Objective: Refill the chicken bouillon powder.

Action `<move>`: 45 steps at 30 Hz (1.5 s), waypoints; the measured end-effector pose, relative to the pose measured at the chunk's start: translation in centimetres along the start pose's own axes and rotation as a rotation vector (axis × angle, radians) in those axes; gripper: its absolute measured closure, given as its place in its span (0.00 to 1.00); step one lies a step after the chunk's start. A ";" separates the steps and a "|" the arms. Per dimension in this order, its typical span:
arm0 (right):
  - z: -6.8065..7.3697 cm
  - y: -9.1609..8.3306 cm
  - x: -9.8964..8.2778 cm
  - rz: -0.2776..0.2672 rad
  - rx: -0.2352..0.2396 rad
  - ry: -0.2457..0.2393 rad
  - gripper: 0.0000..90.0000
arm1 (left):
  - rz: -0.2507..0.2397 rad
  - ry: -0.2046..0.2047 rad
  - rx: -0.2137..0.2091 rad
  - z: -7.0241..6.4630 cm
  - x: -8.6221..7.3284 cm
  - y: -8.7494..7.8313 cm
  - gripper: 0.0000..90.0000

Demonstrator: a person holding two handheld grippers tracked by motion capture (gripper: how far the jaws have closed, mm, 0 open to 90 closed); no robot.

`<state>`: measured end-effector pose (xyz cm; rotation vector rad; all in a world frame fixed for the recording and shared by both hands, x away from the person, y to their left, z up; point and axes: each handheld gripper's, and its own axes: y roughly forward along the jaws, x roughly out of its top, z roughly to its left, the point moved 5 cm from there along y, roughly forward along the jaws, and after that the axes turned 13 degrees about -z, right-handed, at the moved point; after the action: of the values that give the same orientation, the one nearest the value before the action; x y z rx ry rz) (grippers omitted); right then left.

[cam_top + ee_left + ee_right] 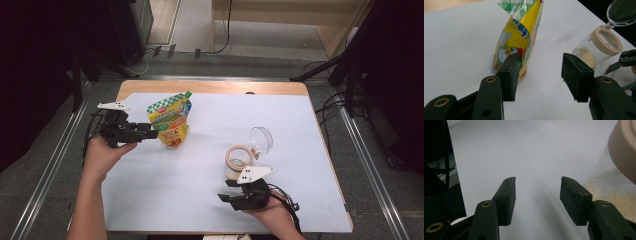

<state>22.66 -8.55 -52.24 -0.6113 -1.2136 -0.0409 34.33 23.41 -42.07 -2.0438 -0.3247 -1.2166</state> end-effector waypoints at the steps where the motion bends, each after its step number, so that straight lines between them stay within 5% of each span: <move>1: 0.0 0.1 0.0 0.001 0.002 -0.003 0.53 | -0.003 0.004 0.001 0.0 0.1 0.4 0.55; 22: 1.0 1.9 -0.2 -0.008 0.030 -0.018 0.53 | -0.041 0.020 0.048 0.3 0.8 5.0 0.83; 32: 1.5 3.4 0.2 -0.040 0.035 -0.028 0.53 | -0.049 -0.027 0.056 0.4 0.7 5.2 1.00; 38: 1.5 3.8 -0.1 -0.029 0.033 -0.026 0.53 | -0.018 0.016 0.073 -0.5 1.2 5.1 1.00; 45: 1.1 3.8 0.0 -0.044 0.021 -0.003 0.53 | 0.001 0.050 0.017 -2.5 2.0 4.3 1.00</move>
<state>23.03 -4.87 -53.55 -0.5665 -1.2286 -0.0637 36.09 18.39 -41.64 -1.9955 -0.3096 -1.2581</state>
